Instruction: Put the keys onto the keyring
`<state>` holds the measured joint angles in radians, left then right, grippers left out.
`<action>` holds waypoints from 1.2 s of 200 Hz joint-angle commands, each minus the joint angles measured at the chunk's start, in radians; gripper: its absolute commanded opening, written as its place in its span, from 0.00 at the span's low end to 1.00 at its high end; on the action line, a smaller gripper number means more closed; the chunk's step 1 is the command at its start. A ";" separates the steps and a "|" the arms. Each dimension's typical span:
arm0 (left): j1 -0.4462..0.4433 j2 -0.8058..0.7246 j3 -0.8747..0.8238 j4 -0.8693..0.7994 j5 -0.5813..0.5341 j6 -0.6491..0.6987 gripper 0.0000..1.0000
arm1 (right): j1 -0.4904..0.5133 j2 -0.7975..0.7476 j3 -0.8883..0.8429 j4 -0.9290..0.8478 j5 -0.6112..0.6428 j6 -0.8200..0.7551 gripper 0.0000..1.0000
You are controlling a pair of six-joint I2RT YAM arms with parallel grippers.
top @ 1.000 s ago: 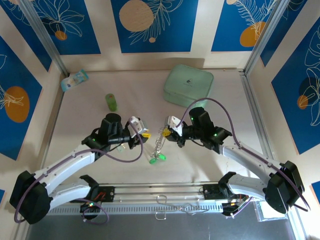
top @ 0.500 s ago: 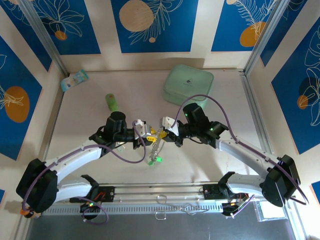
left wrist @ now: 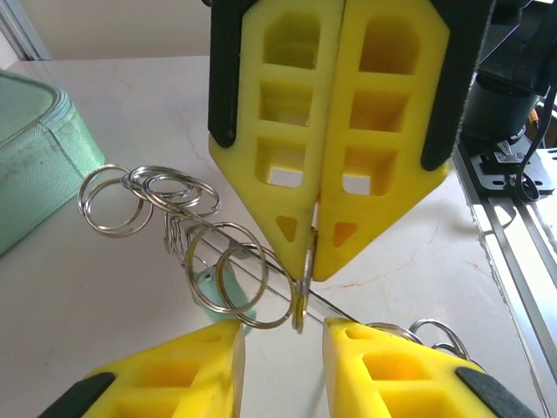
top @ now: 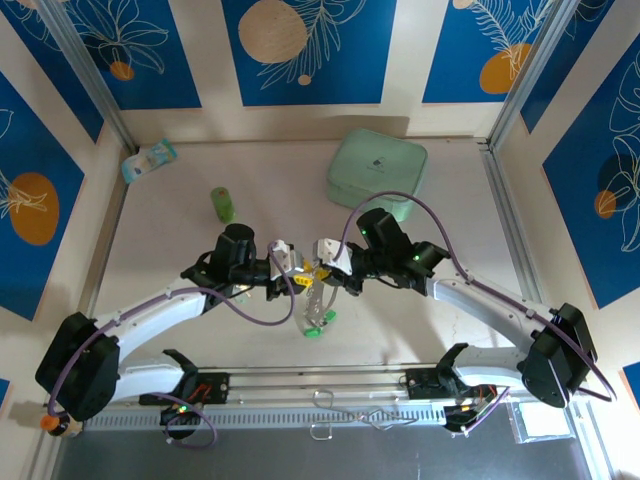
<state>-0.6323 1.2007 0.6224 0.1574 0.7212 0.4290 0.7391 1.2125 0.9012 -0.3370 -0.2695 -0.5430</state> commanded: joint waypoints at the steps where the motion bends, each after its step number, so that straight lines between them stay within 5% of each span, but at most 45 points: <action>1: -0.010 -0.042 -0.013 0.036 0.028 0.026 0.28 | -0.020 -0.035 -0.027 0.038 0.004 0.014 0.00; 35: -0.010 -0.049 -0.022 0.033 0.058 -0.001 0.20 | -0.011 -0.039 -0.045 0.043 -0.008 0.019 0.00; 116: -0.010 -0.028 0.003 0.007 0.060 0.001 0.21 | 0.018 -0.015 -0.037 0.082 -0.051 0.014 0.00; 172: -0.010 -0.028 0.016 -0.010 0.092 0.001 0.00 | 0.022 -0.008 -0.043 0.124 -0.089 0.063 0.00; 196: -0.009 -0.041 -0.009 0.023 0.082 -0.017 0.00 | -0.052 -0.054 -0.119 0.167 -0.187 0.137 0.25; 240: -0.010 -0.025 -0.077 0.237 0.084 -0.171 0.00 | -0.054 -0.132 -0.260 0.279 -0.149 0.214 0.27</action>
<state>-0.6361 1.1690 0.5770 0.2382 0.7662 0.3515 0.6697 1.1313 0.7185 -0.1596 -0.4011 -0.3897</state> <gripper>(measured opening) 0.056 0.276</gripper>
